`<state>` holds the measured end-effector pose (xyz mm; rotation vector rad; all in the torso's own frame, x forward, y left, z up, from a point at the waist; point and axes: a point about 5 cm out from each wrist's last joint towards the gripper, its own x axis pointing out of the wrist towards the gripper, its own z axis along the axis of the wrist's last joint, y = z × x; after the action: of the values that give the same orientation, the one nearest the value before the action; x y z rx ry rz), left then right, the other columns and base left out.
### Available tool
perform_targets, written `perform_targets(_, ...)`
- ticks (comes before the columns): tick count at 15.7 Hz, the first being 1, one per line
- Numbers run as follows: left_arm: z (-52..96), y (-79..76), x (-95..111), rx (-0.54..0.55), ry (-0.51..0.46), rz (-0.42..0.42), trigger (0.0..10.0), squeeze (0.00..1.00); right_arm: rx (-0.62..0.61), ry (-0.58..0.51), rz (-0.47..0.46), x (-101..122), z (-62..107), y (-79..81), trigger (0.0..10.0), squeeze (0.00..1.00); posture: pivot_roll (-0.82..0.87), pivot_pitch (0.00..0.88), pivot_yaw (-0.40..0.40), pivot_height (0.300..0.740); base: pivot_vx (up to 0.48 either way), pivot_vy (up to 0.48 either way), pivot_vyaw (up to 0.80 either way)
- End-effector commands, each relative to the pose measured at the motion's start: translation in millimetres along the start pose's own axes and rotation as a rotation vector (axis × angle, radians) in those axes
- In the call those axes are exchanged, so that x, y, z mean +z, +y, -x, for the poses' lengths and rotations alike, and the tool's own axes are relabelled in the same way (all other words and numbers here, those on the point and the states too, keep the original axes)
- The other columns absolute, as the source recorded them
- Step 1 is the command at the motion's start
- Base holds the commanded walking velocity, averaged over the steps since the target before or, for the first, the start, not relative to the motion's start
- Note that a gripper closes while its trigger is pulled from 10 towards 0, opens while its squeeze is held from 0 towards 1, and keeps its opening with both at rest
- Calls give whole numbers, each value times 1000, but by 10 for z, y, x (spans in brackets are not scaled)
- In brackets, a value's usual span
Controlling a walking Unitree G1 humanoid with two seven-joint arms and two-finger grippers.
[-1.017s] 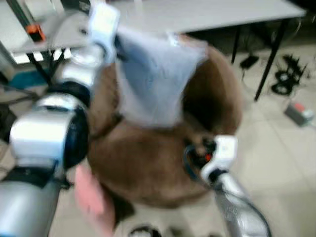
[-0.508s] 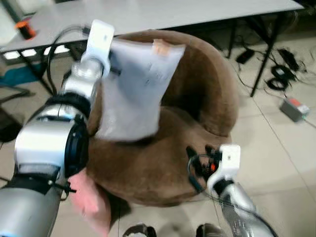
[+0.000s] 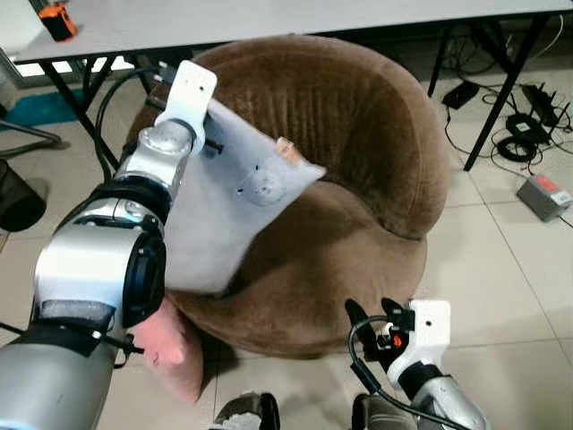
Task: Move the pillow to the sofa from floor
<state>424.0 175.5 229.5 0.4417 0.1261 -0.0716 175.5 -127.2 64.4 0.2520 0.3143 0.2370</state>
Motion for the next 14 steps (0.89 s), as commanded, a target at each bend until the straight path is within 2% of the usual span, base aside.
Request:
perform_targets(1,-2,75,307,7,-99,-43,0,0,-6,7,-4,-3,53,27,10000,0,-250,192,140,740,0,0,0)
perform_targets(2,-1,75,369,2,-116,-66,0,0,-21,14,-7,-14,118,20,10000,0,-265,208,136,740,0,0,0)
perform_targets(4,2,87,440,4,-139,-58,0,0,-45,47,-9,-54,301,30,10000,0,-305,258,122,740,0,0,0)
perform_targets(6,-2,73,326,25,-105,-151,0,0,-75,112,-18,-151,525,42,10000,0,-342,306,100,740,0,0,0)
perform_targets(8,0,66,211,44,-80,-187,0,0,-94,174,-24,-187,833,90,10000,0,-387,359,67,740,0,0,0)
perform_targets(10,6,82,126,72,-64,-223,0,0,-112,208,-33,-201,980,110,10000,0,-402,385,48,740,0,0,0)
perform_targets(11,16,105,8,89,-29,-255,0,0,-121,226,-41,-206,1060,129,10000,0,-406,409,37,740,0,0,0)
perform_targets(12,24,130,-66,93,1,-275,9882,0,-118,229,-46,-201,1067,149,10000,0,-403,415,37,740,0,0,0)
perform_targets(13,27,139,-87,96,11,-284,9882,0,-117,229,-48,-198,1068,154,10000,0,-401,417,36,740,0,0,0)
perform_targets(14,35,178,-112,109,22,-279,10000,1000,-118,232,-50,-192,1074,160,10000,0,-391,417,36,740,0,0,0)
